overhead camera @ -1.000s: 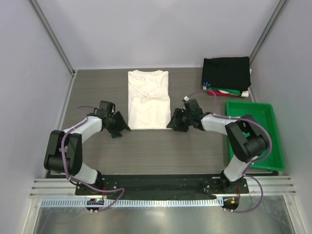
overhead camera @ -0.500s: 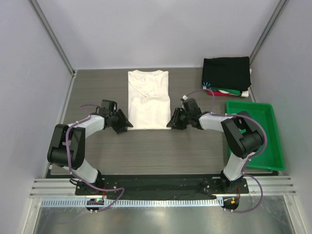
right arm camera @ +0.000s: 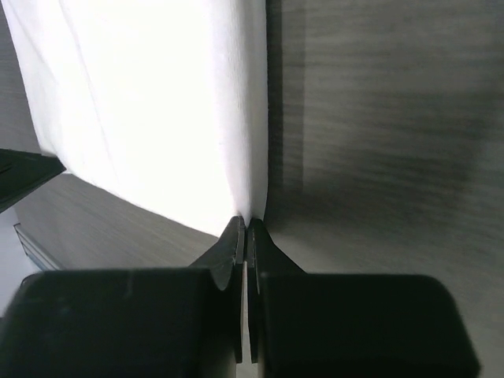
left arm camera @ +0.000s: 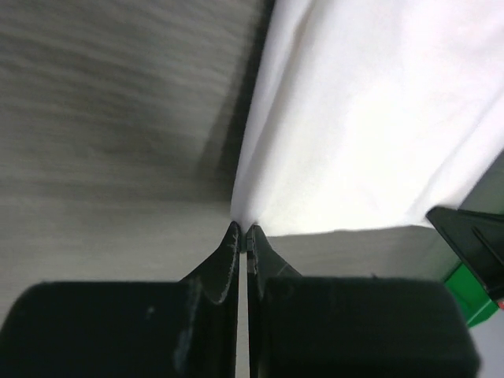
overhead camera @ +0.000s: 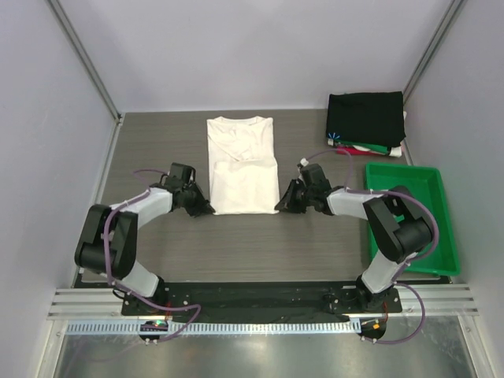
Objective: Fold and stack the t-shirts
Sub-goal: Fold the tshirt
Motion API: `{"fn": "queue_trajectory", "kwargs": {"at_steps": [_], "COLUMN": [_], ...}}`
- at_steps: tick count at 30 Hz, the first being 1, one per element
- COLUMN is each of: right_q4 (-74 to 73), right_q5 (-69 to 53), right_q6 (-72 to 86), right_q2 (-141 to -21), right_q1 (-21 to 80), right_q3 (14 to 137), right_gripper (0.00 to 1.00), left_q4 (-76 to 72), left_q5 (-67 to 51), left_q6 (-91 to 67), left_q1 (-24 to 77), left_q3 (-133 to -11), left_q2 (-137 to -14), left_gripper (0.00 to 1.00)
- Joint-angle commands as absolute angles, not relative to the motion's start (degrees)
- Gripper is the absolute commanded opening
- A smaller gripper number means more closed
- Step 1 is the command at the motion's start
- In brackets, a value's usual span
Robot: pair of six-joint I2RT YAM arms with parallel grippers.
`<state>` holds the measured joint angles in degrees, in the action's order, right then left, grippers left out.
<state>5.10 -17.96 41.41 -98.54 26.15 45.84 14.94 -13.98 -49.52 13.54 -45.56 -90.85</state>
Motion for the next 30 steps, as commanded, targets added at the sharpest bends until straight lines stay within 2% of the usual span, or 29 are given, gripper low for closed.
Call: {"fn": "queue_trajectory", "kwargs": {"at_steps": [1, 5, 8, 12, 16, 19, 23, 30], "right_q4": [5.10, 0.54, -9.27, -19.21, -26.53, -31.19, -33.13, -33.13], "right_q5": [-19.33, -19.25, -17.76, -15.48, -13.98, -12.05, -10.46, -13.18], "right_q6": [43.33, 45.35, 47.37, 50.71, 53.44, 50.99, 47.12, 40.18], "right_q2": [-90.90, -77.92, -68.16, -56.21, -50.02, -51.23, -57.47, -68.10], "right_q1": [26.19, 27.07, 29.26, 33.39, 35.86, 36.04, 35.60, 28.14], "right_q3": [41.50, 35.44, 32.88, 31.73, 34.09, 39.18, 46.74, 55.62], "right_gripper": [0.01, 0.01, 0.01, 0.01, 0.01, 0.01, 0.01, 0.01], "left_q4": [20.64, 26.79, 32.51, 42.51, 48.94, 52.47, 54.58, 54.59], "left_q5": [-12.92, -10.29, -6.95, -2.56, 1.39, 5.08, 10.00, 12.31], "left_q6": [-50.10, -52.11, -55.09, -59.48, -61.78, -60.48, -56.96, -50.98], "left_q1": [16.96, 22.13, 27.66, 33.83, 36.12, 36.12, 36.04, 32.70], "left_q3": [-44.40, -42.02, -40.96, -41.04, -42.97, -47.27, -53.25, -64.59], "left_q2": [-81.58, -70.78, -62.42, -52.93, -44.76, -44.12, -49.89, -60.18], "left_gripper": [0.00, 0.00, 0.00, 0.00, 0.00, 0.00, 0.00, 0.00]}}
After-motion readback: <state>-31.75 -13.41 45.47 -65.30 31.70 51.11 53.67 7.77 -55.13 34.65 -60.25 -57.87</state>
